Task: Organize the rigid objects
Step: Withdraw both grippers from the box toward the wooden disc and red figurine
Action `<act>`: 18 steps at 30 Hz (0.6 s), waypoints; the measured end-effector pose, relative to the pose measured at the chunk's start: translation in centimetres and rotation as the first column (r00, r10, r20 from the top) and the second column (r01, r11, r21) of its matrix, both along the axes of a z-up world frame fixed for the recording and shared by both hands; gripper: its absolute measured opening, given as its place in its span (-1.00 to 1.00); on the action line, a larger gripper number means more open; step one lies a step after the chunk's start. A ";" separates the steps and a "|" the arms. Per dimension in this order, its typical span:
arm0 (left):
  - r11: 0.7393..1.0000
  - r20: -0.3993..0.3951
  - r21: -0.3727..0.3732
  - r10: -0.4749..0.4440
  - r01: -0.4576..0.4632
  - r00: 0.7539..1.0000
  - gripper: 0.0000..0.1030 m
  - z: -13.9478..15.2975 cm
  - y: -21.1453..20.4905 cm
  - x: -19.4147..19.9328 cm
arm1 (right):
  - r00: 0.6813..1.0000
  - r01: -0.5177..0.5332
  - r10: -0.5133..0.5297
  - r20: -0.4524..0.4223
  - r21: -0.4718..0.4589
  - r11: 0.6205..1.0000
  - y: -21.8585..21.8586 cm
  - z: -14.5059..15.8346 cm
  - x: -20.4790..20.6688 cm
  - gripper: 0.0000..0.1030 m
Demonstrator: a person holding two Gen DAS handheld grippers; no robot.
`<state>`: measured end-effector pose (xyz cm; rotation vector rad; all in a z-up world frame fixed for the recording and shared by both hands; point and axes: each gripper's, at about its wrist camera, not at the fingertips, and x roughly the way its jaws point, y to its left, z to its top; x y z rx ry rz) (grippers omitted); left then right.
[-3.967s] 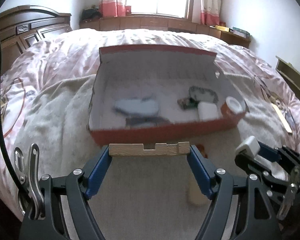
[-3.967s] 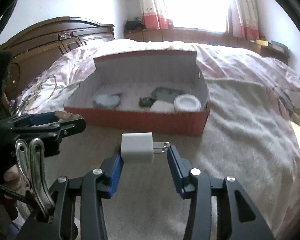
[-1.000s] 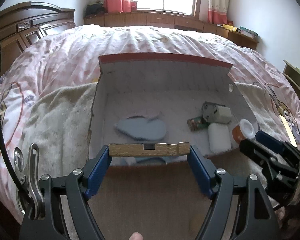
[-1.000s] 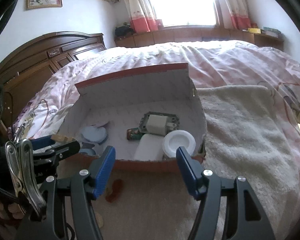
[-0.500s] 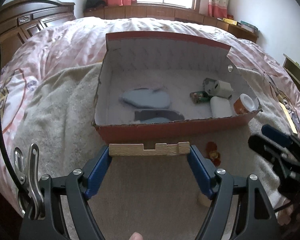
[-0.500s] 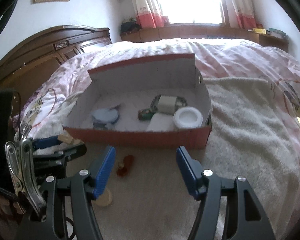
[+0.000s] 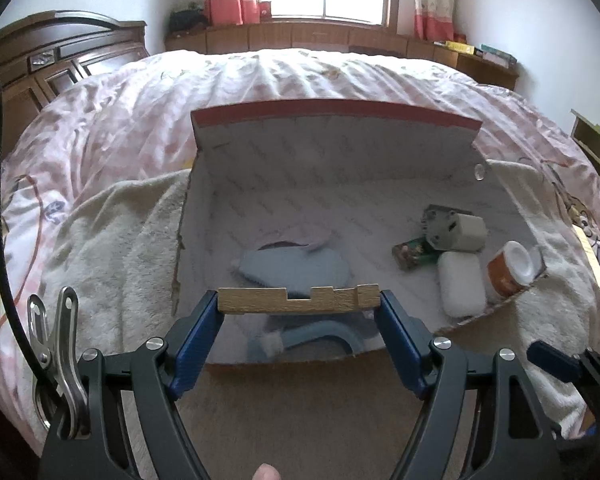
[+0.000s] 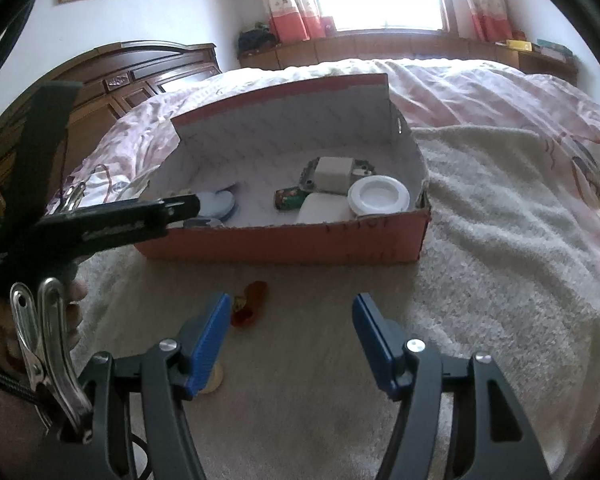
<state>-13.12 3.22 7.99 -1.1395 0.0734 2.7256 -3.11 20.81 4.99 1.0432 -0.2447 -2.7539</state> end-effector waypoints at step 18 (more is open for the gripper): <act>0.998 0.006 0.049 0.025 -0.025 1.000 0.67 -0.1 -2.0 1.9 | 0.997 -0.062 0.062 0.037 0.001 0.998 -2.1 -1.2 0.7 0.29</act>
